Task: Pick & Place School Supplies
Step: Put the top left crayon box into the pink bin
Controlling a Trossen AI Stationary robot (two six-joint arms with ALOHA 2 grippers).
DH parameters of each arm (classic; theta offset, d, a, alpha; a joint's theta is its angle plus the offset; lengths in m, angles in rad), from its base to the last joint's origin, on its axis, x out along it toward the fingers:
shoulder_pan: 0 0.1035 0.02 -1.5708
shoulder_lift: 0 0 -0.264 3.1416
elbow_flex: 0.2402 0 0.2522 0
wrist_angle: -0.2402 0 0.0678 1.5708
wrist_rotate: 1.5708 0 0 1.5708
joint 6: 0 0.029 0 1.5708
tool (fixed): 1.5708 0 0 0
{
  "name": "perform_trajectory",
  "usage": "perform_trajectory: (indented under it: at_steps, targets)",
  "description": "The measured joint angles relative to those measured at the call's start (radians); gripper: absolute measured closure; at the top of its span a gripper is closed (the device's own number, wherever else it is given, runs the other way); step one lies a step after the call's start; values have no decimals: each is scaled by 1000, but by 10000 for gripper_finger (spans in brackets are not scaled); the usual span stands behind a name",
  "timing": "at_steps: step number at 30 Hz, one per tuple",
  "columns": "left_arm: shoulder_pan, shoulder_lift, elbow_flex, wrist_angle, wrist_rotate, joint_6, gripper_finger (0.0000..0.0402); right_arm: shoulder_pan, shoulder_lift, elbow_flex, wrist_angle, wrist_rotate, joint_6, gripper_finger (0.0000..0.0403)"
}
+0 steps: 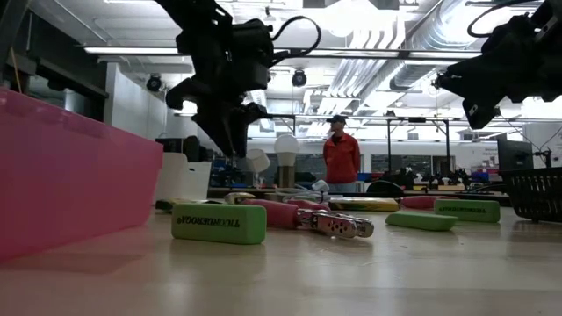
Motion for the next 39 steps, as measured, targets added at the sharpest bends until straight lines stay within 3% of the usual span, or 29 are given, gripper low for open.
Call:
perform_trajectory:
  at_steps: [6, 16, 26, 39]
  targets:
    - [41, 0, 8, 5, 58, -12, 271, 0, 0, 0, 0, 0, 0, 302]
    - [64, 35, 9, 24, 40, 19, 247, 0, 0, 0, 0, 0, 0, 302]
    - [52, 98, 9, 52, 38, 109, 185, 0, 4, 0, 3, 0, 0, 302]
    - [18, 100, 9, 103, -41, 298, 179, 0, 5, 0, 5, 1, 0, 302]
